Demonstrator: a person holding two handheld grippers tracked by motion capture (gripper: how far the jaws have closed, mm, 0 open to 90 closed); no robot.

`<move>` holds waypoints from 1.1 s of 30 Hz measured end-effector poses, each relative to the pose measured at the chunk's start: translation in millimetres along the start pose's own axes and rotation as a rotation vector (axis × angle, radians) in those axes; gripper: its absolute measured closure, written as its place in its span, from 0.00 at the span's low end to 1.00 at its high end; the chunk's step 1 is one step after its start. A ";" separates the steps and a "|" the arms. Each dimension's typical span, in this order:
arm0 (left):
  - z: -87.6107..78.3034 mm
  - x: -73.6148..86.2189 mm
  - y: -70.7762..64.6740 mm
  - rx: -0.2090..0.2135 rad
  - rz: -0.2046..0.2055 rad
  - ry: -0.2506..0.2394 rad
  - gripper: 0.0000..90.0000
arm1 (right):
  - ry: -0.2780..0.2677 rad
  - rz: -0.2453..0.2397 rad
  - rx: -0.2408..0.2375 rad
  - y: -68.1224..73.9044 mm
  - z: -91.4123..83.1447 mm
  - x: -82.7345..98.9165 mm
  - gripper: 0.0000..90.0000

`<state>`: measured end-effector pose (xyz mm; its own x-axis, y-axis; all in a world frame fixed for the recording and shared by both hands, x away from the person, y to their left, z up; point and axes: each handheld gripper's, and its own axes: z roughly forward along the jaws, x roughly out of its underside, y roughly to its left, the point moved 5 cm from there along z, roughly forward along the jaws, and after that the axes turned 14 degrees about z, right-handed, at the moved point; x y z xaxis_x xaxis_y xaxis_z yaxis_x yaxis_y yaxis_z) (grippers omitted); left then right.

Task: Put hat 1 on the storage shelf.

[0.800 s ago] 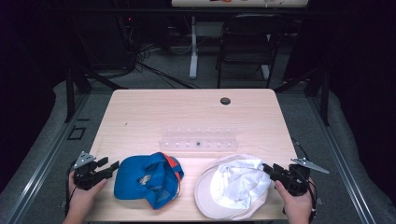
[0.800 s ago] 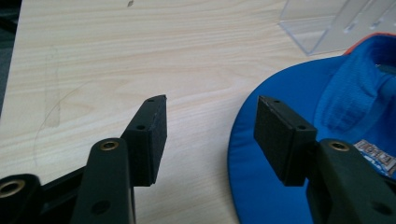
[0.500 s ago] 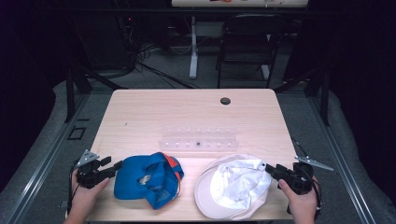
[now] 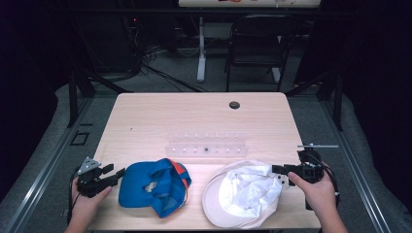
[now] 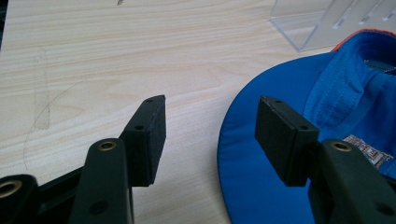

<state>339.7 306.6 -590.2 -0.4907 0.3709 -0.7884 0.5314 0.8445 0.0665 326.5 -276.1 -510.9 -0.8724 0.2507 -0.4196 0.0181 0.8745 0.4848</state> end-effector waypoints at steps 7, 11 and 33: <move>1.7 -0.2 -1.6 -0.006 0.000 -0.007 0.49 | 0.140 -0.061 0.076 2.7 5.8 -5.1 0.48; 0.2 0.5 -1.2 -0.003 0.006 0.007 0.49 | 0.179 -0.065 0.072 -0.2 9.7 -4.5 0.48; -0.1 0.8 2.1 -0.013 -0.007 -0.013 0.49 | 0.378 -0.133 0.092 -3.1 46.1 2.2 0.52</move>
<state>340.4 308.7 -590.7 -0.4857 0.3597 -0.7967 0.5186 0.8523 0.0686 347.0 -259.1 -548.6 -0.9878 -0.0227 -0.1540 -0.0785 0.9269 0.3671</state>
